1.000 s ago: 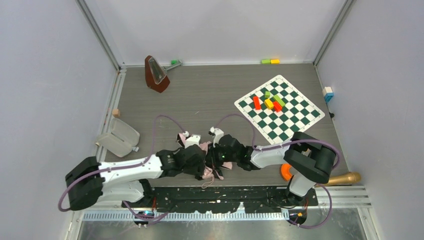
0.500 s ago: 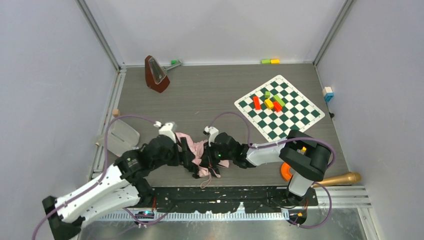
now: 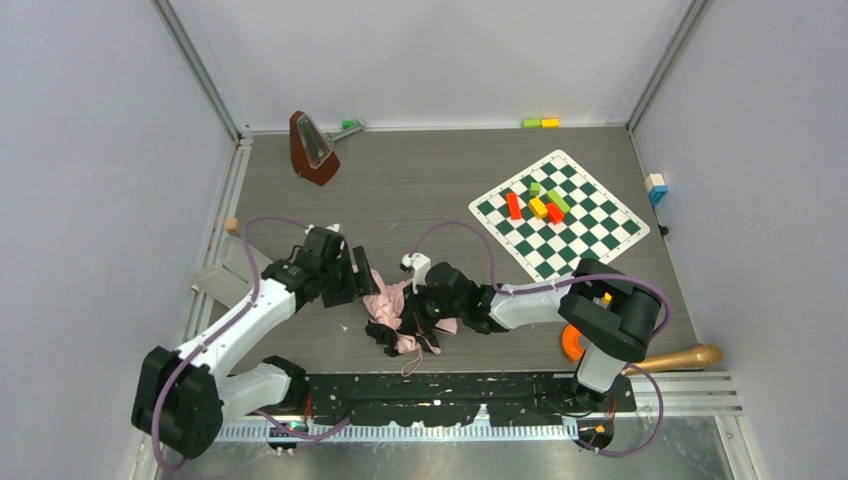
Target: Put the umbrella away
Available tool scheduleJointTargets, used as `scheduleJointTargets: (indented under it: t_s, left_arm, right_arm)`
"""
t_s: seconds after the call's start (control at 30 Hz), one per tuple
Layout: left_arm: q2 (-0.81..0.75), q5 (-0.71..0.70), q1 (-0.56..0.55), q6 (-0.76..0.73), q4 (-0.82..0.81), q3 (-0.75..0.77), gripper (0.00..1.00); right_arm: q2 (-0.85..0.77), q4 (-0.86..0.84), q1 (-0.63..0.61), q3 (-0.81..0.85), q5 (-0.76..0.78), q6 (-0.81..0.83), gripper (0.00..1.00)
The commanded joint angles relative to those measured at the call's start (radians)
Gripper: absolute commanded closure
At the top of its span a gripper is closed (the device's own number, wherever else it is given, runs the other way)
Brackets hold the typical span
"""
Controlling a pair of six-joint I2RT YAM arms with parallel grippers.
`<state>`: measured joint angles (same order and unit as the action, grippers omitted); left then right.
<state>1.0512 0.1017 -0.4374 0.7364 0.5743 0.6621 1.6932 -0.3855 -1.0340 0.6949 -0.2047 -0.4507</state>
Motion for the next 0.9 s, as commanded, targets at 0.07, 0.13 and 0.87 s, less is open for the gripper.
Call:
scheduleJointTargets:
  t_s: [0.07,0.13,0.87]
  left_arm:
    - [0.152,0.108,0.019,-0.022,-0.137,0.04,0.28]
    - [0.234,0.154,0.016,0.008,-0.167,0.037,0.28]
    - [0.161,0.068,-0.18,0.624,0.085,-0.091,1.0]
  right_arm:
    - [0.06,0.268,0.013,-0.02,0.09,0.113,0.95]
    - [0.061,0.263,0.012,-0.016,0.078,0.127,0.95]
    - [-0.23,0.068,-0.01,-0.09,0.098,0.233,0.94]
